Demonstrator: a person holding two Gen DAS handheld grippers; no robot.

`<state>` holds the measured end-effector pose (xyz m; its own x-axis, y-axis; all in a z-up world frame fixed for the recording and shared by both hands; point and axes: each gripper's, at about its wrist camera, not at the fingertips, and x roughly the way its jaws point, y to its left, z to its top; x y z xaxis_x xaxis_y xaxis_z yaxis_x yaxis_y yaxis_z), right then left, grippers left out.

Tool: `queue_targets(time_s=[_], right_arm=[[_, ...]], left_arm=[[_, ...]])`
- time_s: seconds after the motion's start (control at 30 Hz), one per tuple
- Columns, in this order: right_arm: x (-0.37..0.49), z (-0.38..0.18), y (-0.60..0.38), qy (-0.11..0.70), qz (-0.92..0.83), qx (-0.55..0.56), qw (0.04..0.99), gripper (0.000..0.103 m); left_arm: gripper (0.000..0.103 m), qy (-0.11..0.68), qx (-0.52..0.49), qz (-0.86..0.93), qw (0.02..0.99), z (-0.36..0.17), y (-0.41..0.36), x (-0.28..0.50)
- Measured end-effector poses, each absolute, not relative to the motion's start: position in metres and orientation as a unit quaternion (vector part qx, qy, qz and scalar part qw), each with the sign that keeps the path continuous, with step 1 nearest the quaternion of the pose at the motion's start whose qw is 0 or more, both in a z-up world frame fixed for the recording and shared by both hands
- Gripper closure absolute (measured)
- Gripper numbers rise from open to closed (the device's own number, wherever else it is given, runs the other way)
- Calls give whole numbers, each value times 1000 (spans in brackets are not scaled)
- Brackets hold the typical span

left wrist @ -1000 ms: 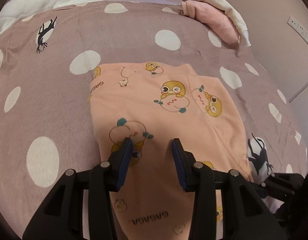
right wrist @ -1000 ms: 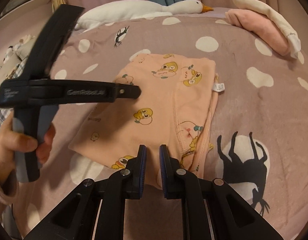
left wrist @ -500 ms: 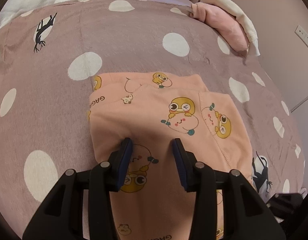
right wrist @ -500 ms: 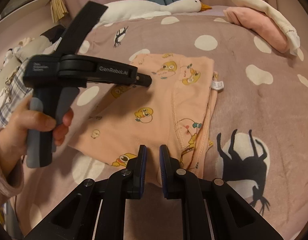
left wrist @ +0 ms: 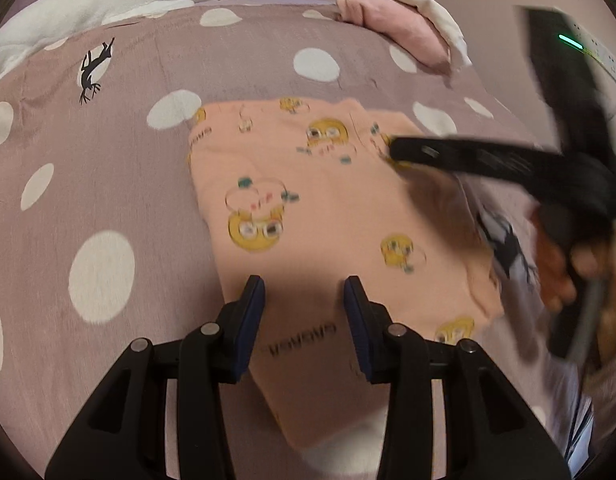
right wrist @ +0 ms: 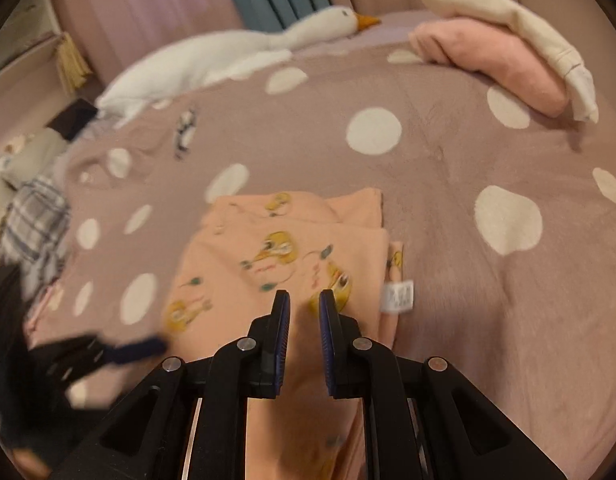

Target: Fold small clothes

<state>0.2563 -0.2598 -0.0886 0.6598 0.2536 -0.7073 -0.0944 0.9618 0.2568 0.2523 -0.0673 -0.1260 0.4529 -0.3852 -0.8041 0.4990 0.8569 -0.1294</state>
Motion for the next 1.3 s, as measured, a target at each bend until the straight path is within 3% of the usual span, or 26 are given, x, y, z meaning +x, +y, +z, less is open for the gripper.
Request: queue_targets(time_s=[0.3,0.57,0.83,1.3], right_arm=[[274,-99,-256,433,56,99,894,90],[213,-73,-254,384,114,79,913,90],[187,-104,-242,414,113,7,903,90],[167,-97,-244,400,124,36,907,90]], left_arm=[[63,456,61,-262,849,-129,-65,244],[63,456,57,-259,849,-130,-64,239],[63,456,61,-256,850,-131,-66,239],[62,452,78,-245,854,-133,-64,227]])
